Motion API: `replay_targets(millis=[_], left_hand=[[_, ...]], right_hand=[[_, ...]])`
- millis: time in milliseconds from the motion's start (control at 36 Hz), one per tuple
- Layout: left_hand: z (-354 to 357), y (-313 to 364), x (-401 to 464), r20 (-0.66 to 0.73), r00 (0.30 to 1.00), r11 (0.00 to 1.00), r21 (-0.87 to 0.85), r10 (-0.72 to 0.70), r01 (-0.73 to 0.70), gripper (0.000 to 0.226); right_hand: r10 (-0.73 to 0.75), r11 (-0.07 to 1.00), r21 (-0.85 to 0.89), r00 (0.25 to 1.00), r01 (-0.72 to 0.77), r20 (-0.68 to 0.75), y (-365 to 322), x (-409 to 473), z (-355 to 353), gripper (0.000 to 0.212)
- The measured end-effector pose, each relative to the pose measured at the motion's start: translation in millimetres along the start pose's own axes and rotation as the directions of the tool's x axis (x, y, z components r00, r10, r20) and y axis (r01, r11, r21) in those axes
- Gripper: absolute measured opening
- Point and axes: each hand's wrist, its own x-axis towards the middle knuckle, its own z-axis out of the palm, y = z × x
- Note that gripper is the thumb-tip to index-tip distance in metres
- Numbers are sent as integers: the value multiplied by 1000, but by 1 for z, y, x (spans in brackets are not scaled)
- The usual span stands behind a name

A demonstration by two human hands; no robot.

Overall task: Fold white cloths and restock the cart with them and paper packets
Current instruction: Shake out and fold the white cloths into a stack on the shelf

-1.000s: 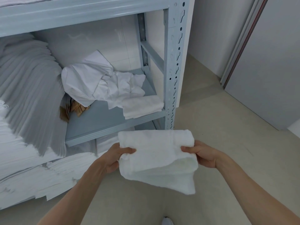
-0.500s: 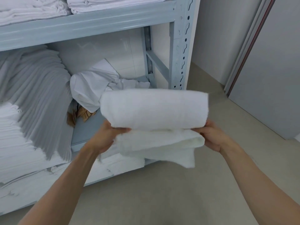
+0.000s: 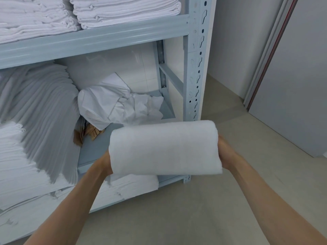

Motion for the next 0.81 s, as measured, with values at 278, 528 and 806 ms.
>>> replay_targets(millis=[278, 528, 806], left_hand=[[-4, -20, 15, -68, 997, 1000, -13, 22, -23, 25], [6, -26, 25, 37, 964, 795, -558, -262, 238, 46], [17, -32, 42, 21, 957, 904, -325, -288, 279, 63]], right_hand=[[237, 970, 79, 965, -229, -114, 28, 16, -5, 41], [275, 933, 202, 953, -297, 130, 45, 26, -14, 66], [275, 951, 106, 951, -291, 144, 43, 47, -26, 58]])
